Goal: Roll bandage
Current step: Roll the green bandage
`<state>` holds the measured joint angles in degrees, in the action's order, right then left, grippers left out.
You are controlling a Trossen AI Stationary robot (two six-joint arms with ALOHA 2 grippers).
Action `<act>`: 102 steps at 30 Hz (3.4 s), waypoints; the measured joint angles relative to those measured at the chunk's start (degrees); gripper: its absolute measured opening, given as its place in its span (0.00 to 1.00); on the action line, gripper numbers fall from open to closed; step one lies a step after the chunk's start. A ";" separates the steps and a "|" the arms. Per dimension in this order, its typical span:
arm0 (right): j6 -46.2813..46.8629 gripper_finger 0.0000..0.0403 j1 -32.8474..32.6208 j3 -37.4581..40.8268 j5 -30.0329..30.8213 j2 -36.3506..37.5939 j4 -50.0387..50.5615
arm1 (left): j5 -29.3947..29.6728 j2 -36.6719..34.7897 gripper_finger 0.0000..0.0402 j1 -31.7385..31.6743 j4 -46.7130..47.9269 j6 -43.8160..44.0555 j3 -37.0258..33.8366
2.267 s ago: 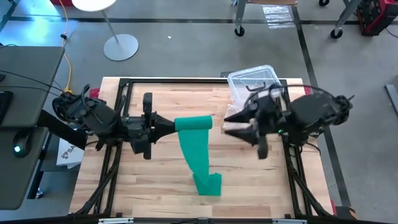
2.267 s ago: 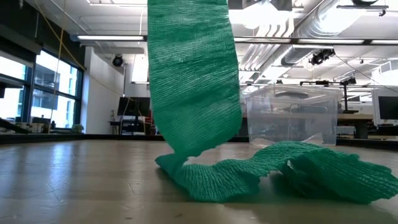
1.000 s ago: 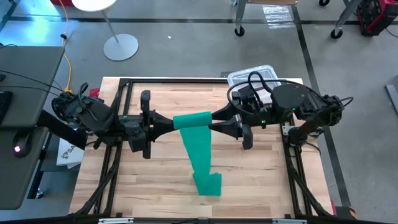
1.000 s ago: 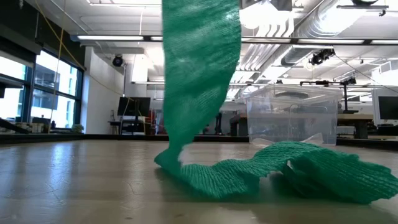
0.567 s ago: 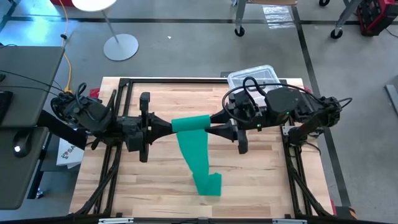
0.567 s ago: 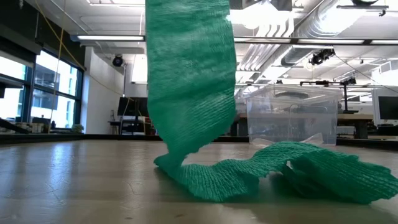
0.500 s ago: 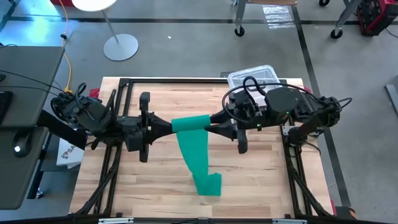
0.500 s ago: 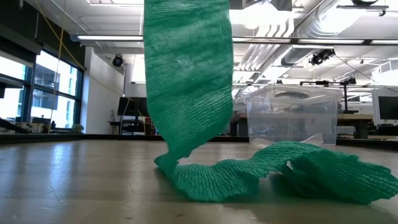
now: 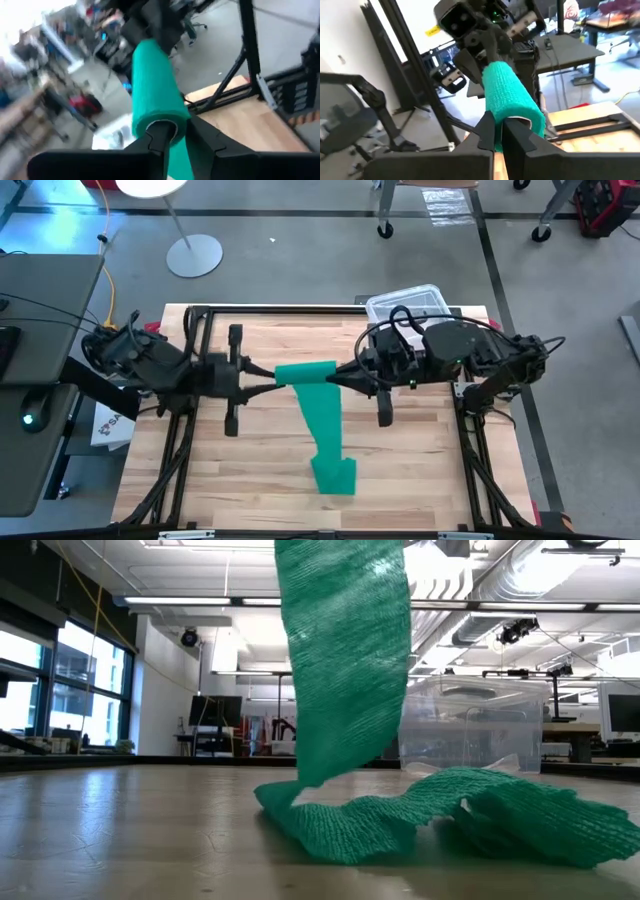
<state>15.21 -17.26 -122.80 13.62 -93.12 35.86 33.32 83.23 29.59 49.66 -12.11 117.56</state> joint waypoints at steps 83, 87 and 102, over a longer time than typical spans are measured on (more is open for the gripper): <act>-33.15 0.00 -8.22 -0.13 -7.69 7.39 -6.10 | 2.17 9.63 0.34 1.88 -42.48 -25.30 1.55; -31.31 0.00 -7.43 -0.13 -7.67 6.52 -2.78 | 2.15 9.64 0.34 1.88 -39.96 -24.38 2.29; -30.40 0.00 -6.58 -0.11 -4.74 6.33 0.11 | 9.05 9.65 0.34 3.84 -32.75 -19.87 2.27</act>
<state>-15.19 -23.85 -122.91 8.88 -86.78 35.97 42.37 92.88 33.43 16.91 -31.98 119.83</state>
